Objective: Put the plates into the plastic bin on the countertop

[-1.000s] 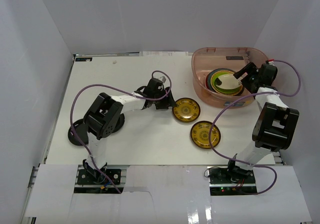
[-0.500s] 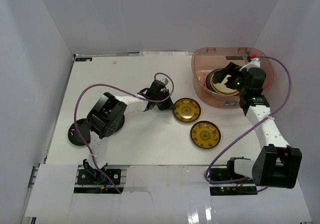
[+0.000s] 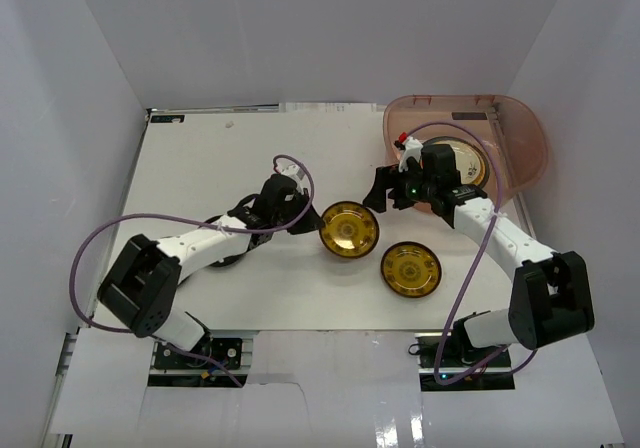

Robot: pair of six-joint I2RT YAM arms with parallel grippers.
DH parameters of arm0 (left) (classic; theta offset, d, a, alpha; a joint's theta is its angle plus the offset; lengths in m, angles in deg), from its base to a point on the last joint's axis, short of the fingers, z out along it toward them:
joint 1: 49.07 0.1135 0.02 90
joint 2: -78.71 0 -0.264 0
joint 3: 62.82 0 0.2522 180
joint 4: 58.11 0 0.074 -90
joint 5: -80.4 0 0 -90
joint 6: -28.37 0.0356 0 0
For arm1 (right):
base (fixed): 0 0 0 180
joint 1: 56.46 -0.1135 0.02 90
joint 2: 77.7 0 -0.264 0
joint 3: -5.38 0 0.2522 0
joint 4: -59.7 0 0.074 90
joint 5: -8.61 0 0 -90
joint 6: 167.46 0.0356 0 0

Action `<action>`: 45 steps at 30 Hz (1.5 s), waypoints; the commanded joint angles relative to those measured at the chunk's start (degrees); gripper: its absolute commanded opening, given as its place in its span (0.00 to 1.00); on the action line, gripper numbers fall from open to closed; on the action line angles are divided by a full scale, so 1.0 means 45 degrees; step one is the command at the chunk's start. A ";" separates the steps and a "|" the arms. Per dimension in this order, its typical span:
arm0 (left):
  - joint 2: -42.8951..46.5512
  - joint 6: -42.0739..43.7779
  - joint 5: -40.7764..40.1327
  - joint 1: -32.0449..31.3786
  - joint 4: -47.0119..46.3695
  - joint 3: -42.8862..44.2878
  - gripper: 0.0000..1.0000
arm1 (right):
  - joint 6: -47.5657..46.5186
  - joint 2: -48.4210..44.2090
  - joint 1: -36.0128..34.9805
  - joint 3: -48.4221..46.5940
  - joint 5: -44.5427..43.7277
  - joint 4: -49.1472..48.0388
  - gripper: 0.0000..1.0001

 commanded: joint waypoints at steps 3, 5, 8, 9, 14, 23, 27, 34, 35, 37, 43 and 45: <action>0.1729 0.0032 0.0747 -0.0047 -0.1190 -0.0169 0.00 | -0.0773 0.0727 -0.0274 -0.0914 0.0760 0.0777 0.98; 0.1808 0.0033 0.0904 -0.0047 -0.1229 -0.0032 0.00 | -0.0812 0.0884 -0.0274 -0.0973 0.0683 0.0934 1.00; 0.1984 -0.0006 0.1100 -0.0047 -0.1405 -0.0012 0.00 | -0.0715 0.0924 -0.0255 -0.1032 0.0818 0.0935 0.89; 0.2043 -0.0045 0.1178 -0.0047 -0.1502 -0.0012 0.00 | -0.0656 0.0866 -0.0255 -0.1070 0.0896 0.0877 0.56; 0.1712 -0.0084 0.1334 -0.0047 -0.1249 0.0144 0.45 | 0.0202 -0.0050 -0.0119 -0.1441 -0.0292 0.0466 0.08; -0.0607 -0.0613 0.1804 -0.1372 -0.1327 0.0865 0.63 | 0.2212 -0.0873 0.4174 -0.2477 -0.1466 -0.1015 0.08; -0.2212 -0.0378 0.1511 -0.2584 -0.1094 0.1802 0.64 | 0.3132 -0.0192 0.6517 -0.2379 -0.2460 -0.1991 0.08; -0.4400 0.0032 0.1198 -0.3113 -0.0761 0.3092 0.64 | 0.3993 0.2757 0.7675 -0.3609 -0.2598 -0.2269 0.08; -0.4576 0.0052 0.1295 -0.3172 -0.0761 0.3364 0.64 | 0.4012 0.3108 0.7694 -0.3629 -0.2696 -0.2288 0.10; -0.5026 0.0188 0.1451 -0.3347 -0.0761 0.3754 0.64 | 0.4070 0.3519 0.7753 -0.3668 -0.2872 -0.2288 0.16; -0.5982 0.0481 0.1316 -0.3953 -0.0116 0.4460 0.64 | 0.4266 0.3018 0.7792 -0.3064 -0.2891 -0.2540 0.68; -0.6140 0.0521 0.1238 -0.4070 0.0001 0.4616 0.63 | 0.4306 0.2548 0.7792 -0.2868 -0.2873 -0.2600 0.83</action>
